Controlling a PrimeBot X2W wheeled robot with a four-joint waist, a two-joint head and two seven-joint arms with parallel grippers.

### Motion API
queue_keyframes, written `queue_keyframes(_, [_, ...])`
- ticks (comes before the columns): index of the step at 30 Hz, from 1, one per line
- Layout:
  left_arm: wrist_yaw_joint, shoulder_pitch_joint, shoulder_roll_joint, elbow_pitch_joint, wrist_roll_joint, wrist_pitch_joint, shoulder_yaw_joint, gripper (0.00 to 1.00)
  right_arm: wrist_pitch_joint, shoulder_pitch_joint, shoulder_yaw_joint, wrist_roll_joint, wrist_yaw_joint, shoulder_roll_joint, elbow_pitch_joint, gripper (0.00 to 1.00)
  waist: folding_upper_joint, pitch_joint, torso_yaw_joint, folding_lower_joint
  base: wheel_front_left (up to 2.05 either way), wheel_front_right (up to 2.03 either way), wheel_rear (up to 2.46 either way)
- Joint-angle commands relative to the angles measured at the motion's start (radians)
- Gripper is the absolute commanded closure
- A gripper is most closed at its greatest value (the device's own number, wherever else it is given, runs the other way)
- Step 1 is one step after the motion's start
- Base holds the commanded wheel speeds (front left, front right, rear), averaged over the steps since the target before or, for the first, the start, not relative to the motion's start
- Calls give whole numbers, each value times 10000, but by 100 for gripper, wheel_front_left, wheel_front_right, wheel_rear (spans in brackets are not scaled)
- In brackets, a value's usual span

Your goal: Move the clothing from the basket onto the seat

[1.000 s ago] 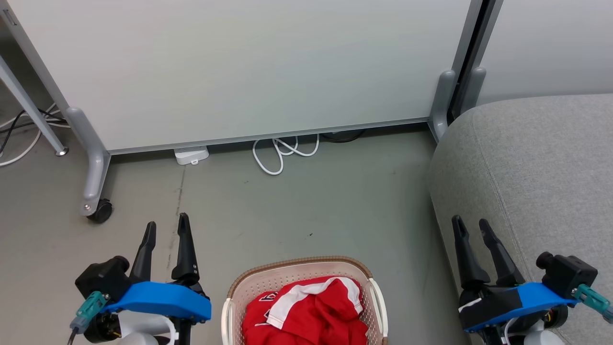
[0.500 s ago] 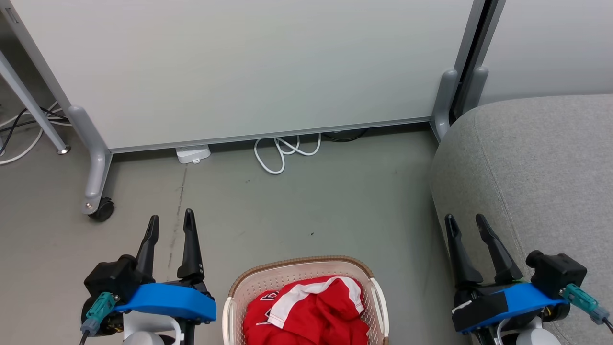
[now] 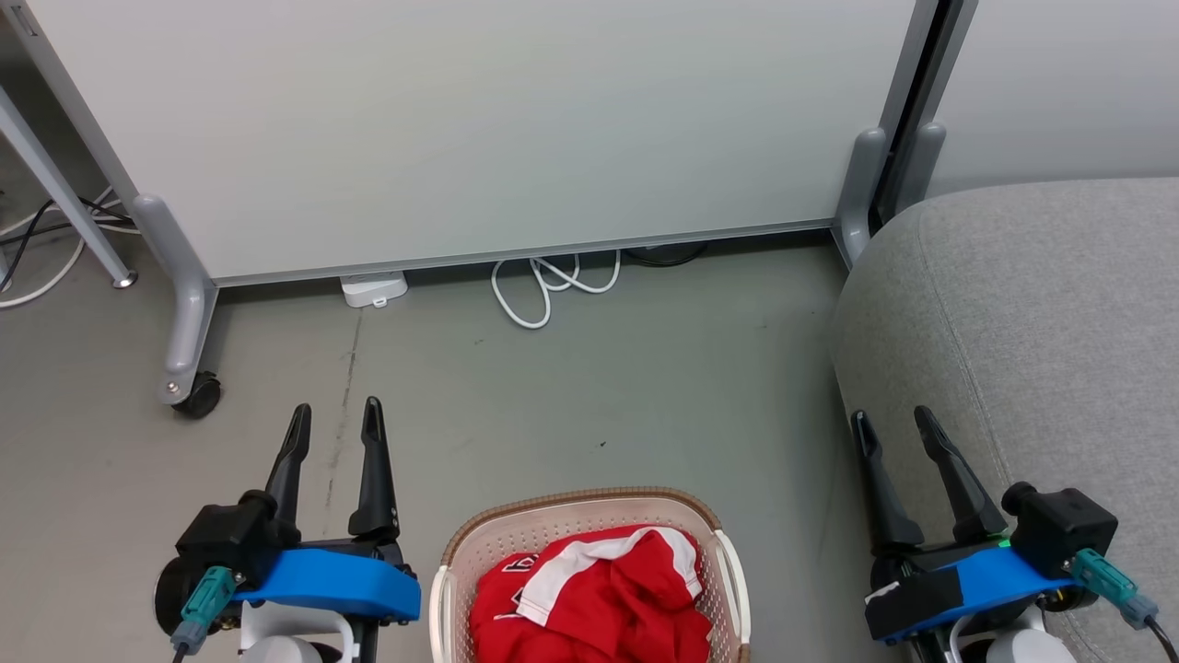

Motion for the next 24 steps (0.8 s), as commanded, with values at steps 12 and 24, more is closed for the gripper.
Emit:
queue_keyframes(12, [-203,-179,-86,30,1175,-294,53,0,-301,-197,96,-937,23,-72,21,0,0,65,27,0,0,0,0])
queue_keyframes(24, [-251,-175,-128,68,2077,-504,-20,0,-511,-222,155,-1770,26,-76,92,0,0,111,61,0,0,0,0])
